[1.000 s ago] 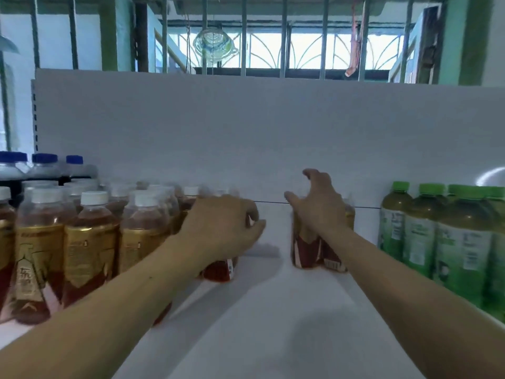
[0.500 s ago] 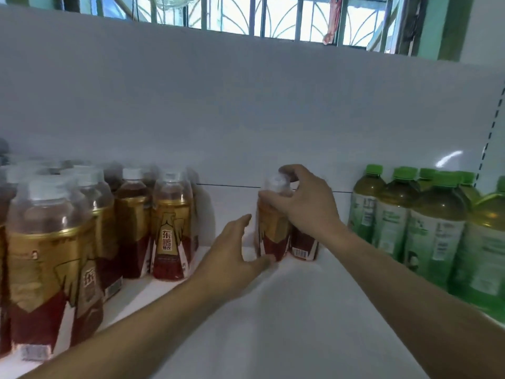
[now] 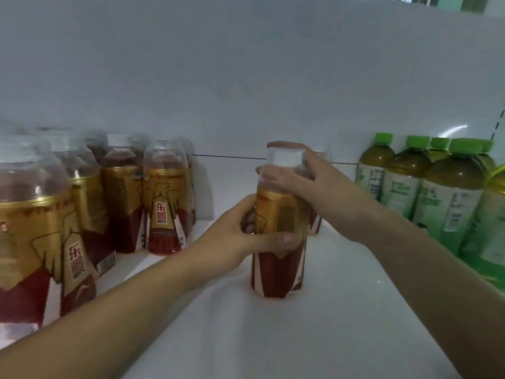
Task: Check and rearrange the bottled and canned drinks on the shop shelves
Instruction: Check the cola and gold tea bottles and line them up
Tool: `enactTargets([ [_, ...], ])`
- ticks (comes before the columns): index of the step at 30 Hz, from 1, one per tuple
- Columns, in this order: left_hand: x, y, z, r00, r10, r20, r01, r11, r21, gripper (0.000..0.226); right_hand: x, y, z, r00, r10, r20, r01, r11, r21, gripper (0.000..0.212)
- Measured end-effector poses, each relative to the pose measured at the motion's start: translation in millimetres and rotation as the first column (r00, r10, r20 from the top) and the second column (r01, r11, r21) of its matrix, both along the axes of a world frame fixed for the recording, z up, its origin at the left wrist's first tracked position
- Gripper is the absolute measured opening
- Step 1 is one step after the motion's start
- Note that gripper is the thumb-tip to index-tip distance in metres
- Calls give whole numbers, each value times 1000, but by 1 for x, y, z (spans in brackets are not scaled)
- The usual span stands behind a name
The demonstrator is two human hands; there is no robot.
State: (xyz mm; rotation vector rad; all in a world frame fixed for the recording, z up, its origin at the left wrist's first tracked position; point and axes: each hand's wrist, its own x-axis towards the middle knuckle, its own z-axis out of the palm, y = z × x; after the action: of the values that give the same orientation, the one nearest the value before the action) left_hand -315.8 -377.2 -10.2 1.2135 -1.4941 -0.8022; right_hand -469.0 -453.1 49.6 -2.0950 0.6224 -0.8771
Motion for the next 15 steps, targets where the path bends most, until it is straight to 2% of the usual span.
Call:
enactTargets([
  [1, 2, 1, 1, 1000, -10, 16, 10, 1000, 12, 62, -1, 0, -2, 999, 44, 9, -44, 998, 35, 54],
  [4, 5, 1, -1, 995, 31, 95, -34, 999, 22, 64, -4, -1, -8, 998, 35, 60, -35, 999, 0, 52],
  [8, -7, 4, -6, 991, 131, -7, -131, 991, -17, 81, -2, 1, -20, 972, -88, 219, 109, 990, -85, 37],
  [10, -13, 5, -8, 988, 148, 40, -147, 989, -22, 77, 3, 2, -23, 963, -126, 237, 157, 980, -118, 42],
  [12, -13, 4, -7, 981, 181, 73, -178, 983, -42, 70, 4, 2, -23, 971, -108, 213, 124, 990, -66, 49],
  [15, -2, 5, -2, 986, 142, 90, -143, 990, 4, 66, -4, -2, -18, 979, -23, 203, 16, 999, 38, 35],
])
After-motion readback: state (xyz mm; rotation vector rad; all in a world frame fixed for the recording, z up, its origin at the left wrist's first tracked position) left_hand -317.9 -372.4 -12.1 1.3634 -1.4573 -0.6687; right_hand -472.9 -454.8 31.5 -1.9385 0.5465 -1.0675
